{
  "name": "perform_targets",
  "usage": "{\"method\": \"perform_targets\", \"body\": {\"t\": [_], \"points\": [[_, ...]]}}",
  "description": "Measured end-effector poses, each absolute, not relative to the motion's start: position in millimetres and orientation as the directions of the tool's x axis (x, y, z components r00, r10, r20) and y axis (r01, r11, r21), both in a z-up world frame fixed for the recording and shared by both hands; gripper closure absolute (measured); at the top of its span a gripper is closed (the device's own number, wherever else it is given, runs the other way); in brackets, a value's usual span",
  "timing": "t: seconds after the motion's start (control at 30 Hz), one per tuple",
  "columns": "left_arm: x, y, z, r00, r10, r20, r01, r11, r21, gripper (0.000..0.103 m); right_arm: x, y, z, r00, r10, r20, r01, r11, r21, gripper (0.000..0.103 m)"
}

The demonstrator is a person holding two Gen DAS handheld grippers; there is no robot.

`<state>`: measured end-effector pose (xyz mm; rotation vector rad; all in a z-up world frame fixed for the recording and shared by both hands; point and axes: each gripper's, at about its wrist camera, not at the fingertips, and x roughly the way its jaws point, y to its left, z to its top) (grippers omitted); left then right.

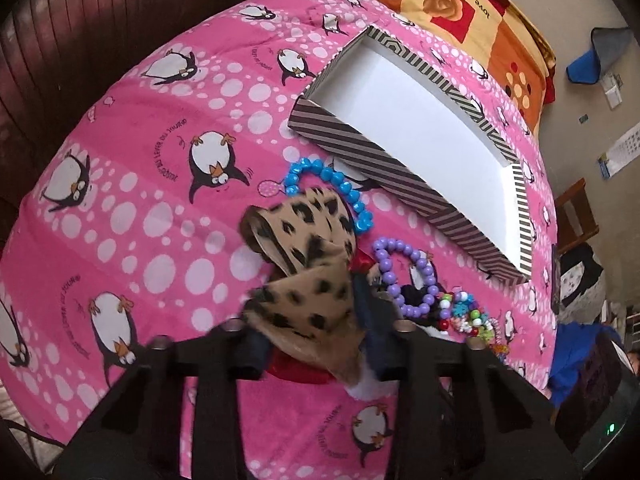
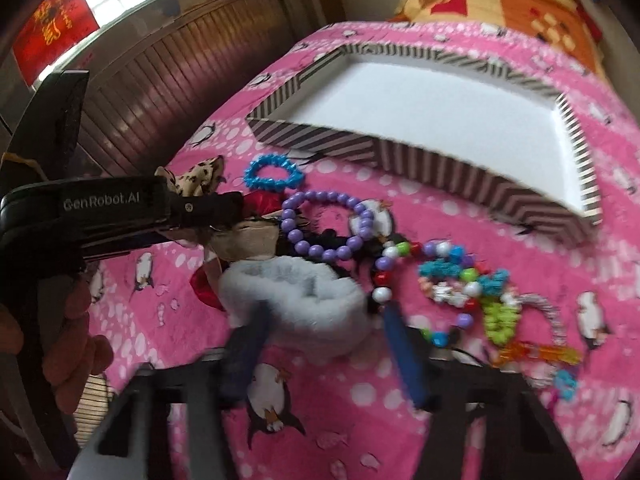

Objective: Organize jewelry
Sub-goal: 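Grasp the leopard bow clip with left tool while right tool grasps grey scrunchie, then carry both items into the tray and open both tools to release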

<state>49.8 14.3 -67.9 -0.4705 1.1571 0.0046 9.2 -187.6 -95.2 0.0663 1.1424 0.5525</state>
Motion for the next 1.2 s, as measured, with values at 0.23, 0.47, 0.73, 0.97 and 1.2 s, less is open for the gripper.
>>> {"method": "perform_targets", "body": {"t": [0.23,0.47,0.73,0.97,1.2], "points": [[37,31,-44,0.45,-0.234,-0.862,-0.213,0.909,-0.358,0.083,2,-192,-79,0.311,0.481,-0.819,-0.404,0.847,0.344,0.083],[31,48,-7,0.508,-0.222,-0.832,-0.201,0.909,-0.366,0.085,0,-205,-44,0.374,0.501,-0.78,-0.395,0.847,0.355,0.083],[46,37,19,0.544,-0.229,-0.807,-0.129,0.928,-0.349,0.085,20,-225,-22,0.468,0.466,-0.751,-0.324,0.881,0.345,0.083],[91,26,38,0.585,-0.19,-0.788,-0.096,0.949,-0.3,0.085,62,-246,-7,0.537,0.41,-0.737,-0.247,0.912,0.327,0.083],[150,13,27,0.555,-0.153,-0.818,-0.093,0.966,-0.243,0.085,110,-243,-23,0.506,0.412,-0.758,-0.207,0.911,0.357,0.083]]}}
